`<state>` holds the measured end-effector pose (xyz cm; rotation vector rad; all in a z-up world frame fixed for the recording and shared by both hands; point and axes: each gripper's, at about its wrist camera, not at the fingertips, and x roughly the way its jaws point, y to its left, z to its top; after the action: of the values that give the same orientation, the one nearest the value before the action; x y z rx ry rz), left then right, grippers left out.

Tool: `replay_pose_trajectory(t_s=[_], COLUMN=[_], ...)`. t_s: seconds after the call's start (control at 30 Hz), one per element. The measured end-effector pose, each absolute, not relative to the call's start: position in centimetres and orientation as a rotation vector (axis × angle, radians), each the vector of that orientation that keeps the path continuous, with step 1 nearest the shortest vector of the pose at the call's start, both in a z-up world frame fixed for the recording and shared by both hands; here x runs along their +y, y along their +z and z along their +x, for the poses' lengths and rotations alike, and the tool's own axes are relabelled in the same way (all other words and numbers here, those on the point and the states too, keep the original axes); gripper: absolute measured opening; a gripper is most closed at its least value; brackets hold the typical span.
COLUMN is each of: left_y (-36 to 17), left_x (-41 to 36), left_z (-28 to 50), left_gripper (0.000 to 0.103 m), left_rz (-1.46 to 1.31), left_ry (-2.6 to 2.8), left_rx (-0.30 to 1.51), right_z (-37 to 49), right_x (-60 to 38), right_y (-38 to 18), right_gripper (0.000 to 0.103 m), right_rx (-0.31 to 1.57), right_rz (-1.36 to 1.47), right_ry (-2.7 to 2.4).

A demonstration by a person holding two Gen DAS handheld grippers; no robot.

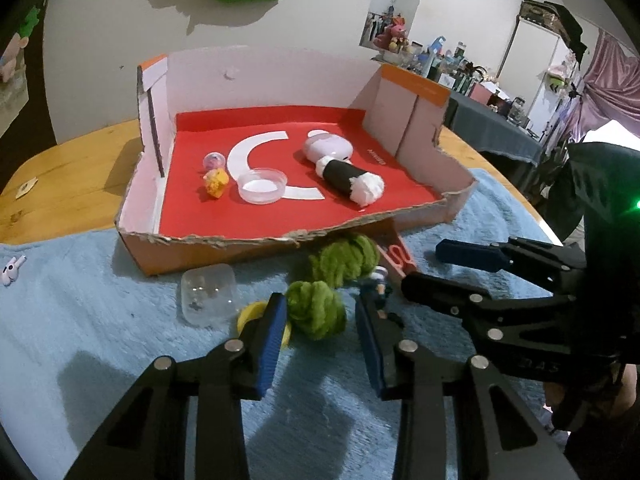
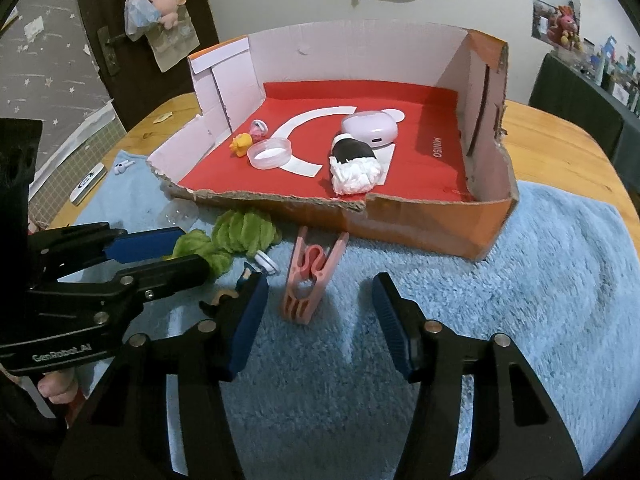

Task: Organize objects
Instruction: 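Grasp the pink clothespin with the right tool while the left grasps the green yarn ball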

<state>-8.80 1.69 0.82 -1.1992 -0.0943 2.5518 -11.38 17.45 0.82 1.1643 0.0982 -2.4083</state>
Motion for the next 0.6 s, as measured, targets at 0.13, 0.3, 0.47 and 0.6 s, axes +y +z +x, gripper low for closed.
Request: replay_pose_trajectory(t_s=[0.13, 0.3, 0.47, 0.6], left_y=[0.8, 0.7, 0.2, -0.5], left_x=[1.6, 2.2, 2.9, 3.7], left_z=[-9.2, -9.4, -9.2, -9.3], left_gripper=[0.038, 0.038, 0.037, 0.035], left_rz=[-1.200, -1.202, -1.213, -1.228], left_ry=[2.549, 2.546, 2.516, 2.516], left_rx=[-0.091, -0.068, -0.066, -0.035], right_z=[-11.9, -12.2, -12.2, -12.2], right_x=[16.8, 16.3, 16.8, 16.7], right_y=[0.5, 0.4, 0.1, 0.0], right_gripper=[0.053, 0.053, 0.047, 0.047], right_rx=[0.122, 0.157, 0.213, 0.216], right_rz=[1.179, 1.177, 1.203, 1.204], right_ry=[-2.403, -2.413, -2.431, -2.430])
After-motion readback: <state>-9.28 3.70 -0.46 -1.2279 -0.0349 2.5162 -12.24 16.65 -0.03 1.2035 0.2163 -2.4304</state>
